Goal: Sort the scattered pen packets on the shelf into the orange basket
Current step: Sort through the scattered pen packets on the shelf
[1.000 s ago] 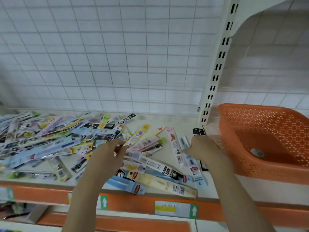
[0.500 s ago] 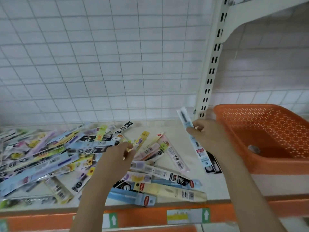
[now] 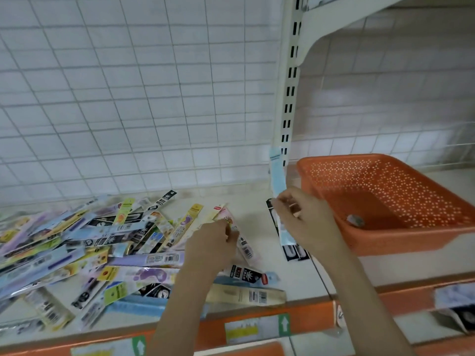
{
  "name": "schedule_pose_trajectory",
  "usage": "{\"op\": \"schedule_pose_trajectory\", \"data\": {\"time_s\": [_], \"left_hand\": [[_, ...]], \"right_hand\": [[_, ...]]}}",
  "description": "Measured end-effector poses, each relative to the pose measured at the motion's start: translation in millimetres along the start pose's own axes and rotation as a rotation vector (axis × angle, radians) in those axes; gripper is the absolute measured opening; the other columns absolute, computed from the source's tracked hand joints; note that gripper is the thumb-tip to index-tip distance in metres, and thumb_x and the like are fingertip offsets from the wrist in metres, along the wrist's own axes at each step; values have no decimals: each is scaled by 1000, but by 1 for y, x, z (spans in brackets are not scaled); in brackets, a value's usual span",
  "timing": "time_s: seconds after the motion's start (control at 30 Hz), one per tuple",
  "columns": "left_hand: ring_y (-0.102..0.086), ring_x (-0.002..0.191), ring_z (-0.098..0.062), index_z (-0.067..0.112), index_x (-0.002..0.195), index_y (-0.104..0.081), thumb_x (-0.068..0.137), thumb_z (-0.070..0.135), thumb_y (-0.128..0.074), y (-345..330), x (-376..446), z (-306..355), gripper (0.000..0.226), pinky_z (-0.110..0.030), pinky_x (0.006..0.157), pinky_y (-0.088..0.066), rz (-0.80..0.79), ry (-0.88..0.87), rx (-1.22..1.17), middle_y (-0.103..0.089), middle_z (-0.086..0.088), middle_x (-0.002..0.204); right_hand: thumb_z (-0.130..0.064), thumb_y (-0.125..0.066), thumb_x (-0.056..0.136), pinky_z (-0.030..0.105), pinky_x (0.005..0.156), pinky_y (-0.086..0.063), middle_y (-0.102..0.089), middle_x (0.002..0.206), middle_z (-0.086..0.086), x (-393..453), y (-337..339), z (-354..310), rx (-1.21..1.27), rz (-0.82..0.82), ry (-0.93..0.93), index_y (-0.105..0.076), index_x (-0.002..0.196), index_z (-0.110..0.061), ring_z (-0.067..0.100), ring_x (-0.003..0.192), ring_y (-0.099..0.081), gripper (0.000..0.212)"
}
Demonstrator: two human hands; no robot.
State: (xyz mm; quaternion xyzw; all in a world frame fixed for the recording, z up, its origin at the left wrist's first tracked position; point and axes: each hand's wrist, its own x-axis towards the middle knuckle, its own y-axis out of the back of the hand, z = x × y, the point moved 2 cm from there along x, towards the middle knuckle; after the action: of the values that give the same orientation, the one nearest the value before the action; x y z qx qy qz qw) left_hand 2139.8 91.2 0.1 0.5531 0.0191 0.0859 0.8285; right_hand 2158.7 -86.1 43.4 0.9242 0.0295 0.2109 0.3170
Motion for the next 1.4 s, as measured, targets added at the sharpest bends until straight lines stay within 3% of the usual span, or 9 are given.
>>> {"op": "schedule_pose_trajectory", "data": {"time_s": [0.07, 0.2, 0.4, 0.53, 0.73, 0.93, 1.1, 1.2, 1.4], "left_hand": [[-61, 94, -26, 14, 101, -56, 91, 54, -42, -10, 4, 9, 44, -33, 78, -49, -9, 65, 70, -64, -6, 101], [-63, 97, -24, 10, 108, -57, 84, 69, -38, -17, 10, 21, 67, -30, 67, -44, -14, 190, 189, -65, -7, 104], [-60, 108, -27, 9, 120, -53, 96, 41, -40, -23, 16, 32, 42, -33, 76, -44, -70, 271, 229, -61, -9, 118], [-59, 109, -30, 6, 116, -55, 96, 22, -40, -18, 16, 34, 30, -36, 83, -47, -89, 217, 149, -61, -12, 118], [-61, 94, -31, 1, 96, -59, 97, 22, -37, 16, 12, 23, 31, -34, 70, -43, 121, 108, -116, -64, -15, 98], [-36, 49, -12, 11, 58, -40, 93, 16, -47, 59, -12, -28, 36, -20, 45, -24, 335, 194, -306, -41, -1, 54], [-37, 54, -22, -12, 67, -53, 85, 15, -53, 89, -35, -91, 33, -30, 50, -27, 461, 334, -360, -46, -14, 56], [-35, 56, -21, -14, 65, -50, 82, 11, -56, 102, -44, -124, 31, -29, 51, -24, 498, 384, -387, -48, -30, 60], [-29, 54, -22, 5, 58, -38, 82, 10, -58, 117, -47, -170, 31, -29, 50, -21, 481, 340, -376, -36, -13, 54]], "right_hand": [[-20, -59, 90, 42, 62, -55, -65, 74, 2, -2, -2, 7, -39, -23, -24, -57, 87, -17, 19, 64, -64, 5], [-12, -56, 92, 39, 61, -55, -61, 90, -2, -6, -2, 18, -10, -40, -84, -43, 103, -22, 17, 71, -63, 20], [-10, -51, 94, 44, 61, -54, -63, 88, 5, -6, -5, 22, 9, -56, -109, -32, 138, -24, 23, 68, -63, 51], [-5, -46, 94, 41, 57, -51, -64, 85, 8, -5, -10, 23, -47, -60, -72, -41, 132, -23, 21, 60, -59, 42], [-5, -42, 95, 19, 40, -34, -59, 79, 2, -3, -21, 24, -41, -103, -112, -42, 127, -24, 13, 51, -51, 36], [-15, -52, 92, 24, 45, -30, -51, 70, -6, -2, -44, 12, -77, -92, -86, -44, 115, -23, 7, 54, -47, 25], [-32, -49, 95, 26, 48, -31, -44, 60, -4, 1, -75, -11, -103, -183, -50, -42, 92, -22, 11, 50, -43, 12], [-30, -42, 98, 28, 47, -30, -42, 56, -3, 4, -98, -25, -143, -270, -53, -42, 75, -24, 14, 48, -40, 24], [-27, -46, 98, 30, 51, -34, -47, 57, -3, 8, -141, -60, -259, -362, -18, -57, 91, -12, 20, 55, -51, 20]]}}
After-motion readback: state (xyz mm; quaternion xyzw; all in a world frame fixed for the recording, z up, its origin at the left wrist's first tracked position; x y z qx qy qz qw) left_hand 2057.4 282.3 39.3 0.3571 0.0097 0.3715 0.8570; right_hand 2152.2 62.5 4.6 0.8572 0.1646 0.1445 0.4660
